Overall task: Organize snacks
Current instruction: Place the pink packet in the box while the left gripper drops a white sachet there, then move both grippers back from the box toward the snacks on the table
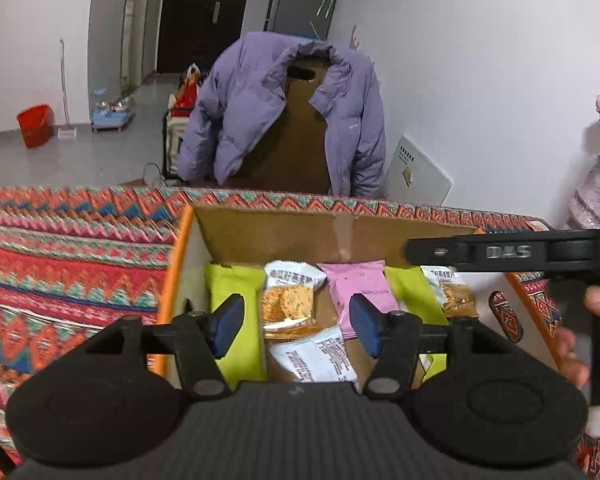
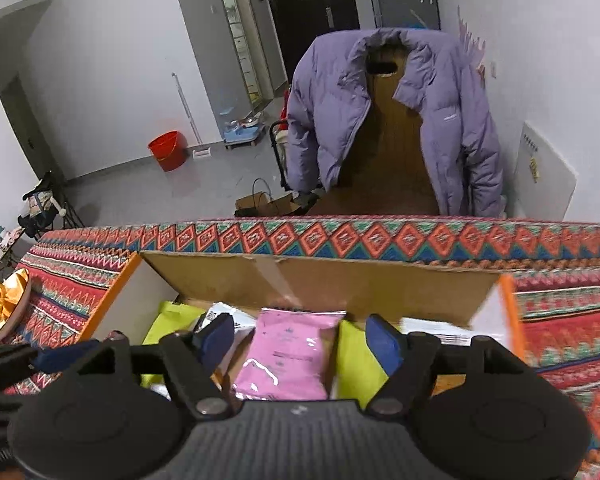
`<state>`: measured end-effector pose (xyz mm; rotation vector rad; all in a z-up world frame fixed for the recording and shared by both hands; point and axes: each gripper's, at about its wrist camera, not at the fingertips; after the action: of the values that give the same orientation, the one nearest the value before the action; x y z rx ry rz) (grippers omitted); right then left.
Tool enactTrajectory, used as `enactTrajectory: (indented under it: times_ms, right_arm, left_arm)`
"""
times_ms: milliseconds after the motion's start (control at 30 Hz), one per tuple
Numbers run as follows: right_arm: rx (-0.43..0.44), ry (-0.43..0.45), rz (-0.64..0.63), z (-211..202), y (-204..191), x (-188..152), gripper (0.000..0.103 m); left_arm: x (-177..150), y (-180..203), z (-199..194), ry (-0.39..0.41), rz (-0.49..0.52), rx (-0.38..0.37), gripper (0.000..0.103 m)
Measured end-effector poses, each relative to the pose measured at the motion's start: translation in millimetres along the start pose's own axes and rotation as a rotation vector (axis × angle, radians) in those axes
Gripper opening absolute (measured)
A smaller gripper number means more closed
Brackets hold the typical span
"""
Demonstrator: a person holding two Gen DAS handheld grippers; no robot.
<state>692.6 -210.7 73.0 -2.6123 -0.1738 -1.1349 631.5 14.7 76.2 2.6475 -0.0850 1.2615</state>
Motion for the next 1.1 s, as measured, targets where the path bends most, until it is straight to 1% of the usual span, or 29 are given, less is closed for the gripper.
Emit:
enactTrajectory:
  times_ms: [100, 133, 167, 200, 300, 367, 433, 600, 667, 800, 867, 1033, 1100]
  right_arm:
    - [-0.013, 0.019, -0.004, -32.0, 8.2, 2.7, 0.075]
    - [-0.017, 0.026, -0.01, -46.2, 9.9, 1.1, 0.076]
    - [-0.017, 0.033, -0.016, -60.3, 10.9, -0.4, 0.08]
    - [-0.02, 0.042, -0.021, -75.4, 11.4, -2.2, 0.081]
    - [-0.037, 0.07, -0.038, -116.5, 13.5, -8.7, 0.082]
    - [-0.044, 0.089, -0.042, -141.4, 14.3, -14.6, 0.083]
    - [-0.043, 0.105, -0.042, -164.5, 14.5, -21.8, 0.086]
    - [-0.014, 0.142, -0.048, -212.3, 9.2, -47.3, 0.088]
    - [0.01, 0.159, -0.041, -232.3, 8.3, -65.1, 0.089]
    - [0.036, 0.201, -0.067, -271.3, 1.3, -113.4, 0.09]
    - [0.048, 0.219, -0.071, -285.7, -0.5, -137.7, 0.091]
    - [0.097, 0.274, -0.065, -319.4, -8.4, -201.5, 0.091]
    - [0.107, 0.301, -0.069, -334.7, -13.9, -231.4, 0.093]
  left_arm:
    - [6.3, -0.4, -30.7, 0.028, 0.021, 0.016, 0.066]
    - [8.0, -0.8, -42.9, 0.038, 0.023, 0.019, 0.069]
    - [9.3, -1.3, -54.8, 0.048, 0.024, 0.024, 0.07]
    - [8.9, -1.1, -69.9, 0.06, 0.026, 0.03, 0.071]
    - [8.1, -0.2, -108.5, 0.085, 0.042, 0.034, 0.074]
    - [4.8, 2.5, -132.6, 0.105, 0.057, 0.041, 0.077]
    - [-1.9, 6.7, -153.0, 0.117, 0.07, 0.046, 0.078]
    - [-24.5, 15.9, -202.5, 0.151, 0.092, 0.053, 0.083]
    - [-40.8, 16.2, -223.7, 0.181, 0.093, 0.053, 0.087]
    - [-86.9, 14.9, -263.1, 0.228, 0.108, 0.082, 0.088]
    - [-113.7, 14.7, -282.0, 0.253, 0.109, 0.082, 0.092]
    - [-182.5, 17.5, -320.3, 0.293, 0.082, 0.075, 0.095]
    - [-210.1, 20.2, -332.2, 0.313, 0.081, 0.073, 0.098]
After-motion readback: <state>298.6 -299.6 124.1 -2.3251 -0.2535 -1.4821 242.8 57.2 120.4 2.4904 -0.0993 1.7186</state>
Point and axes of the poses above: each gripper's, at about its wrist camera, not at the fingertips, and z roughly the way its jaws point, y to its right, x to its top, and after that the axes turned 2 degrees about y, right-handed
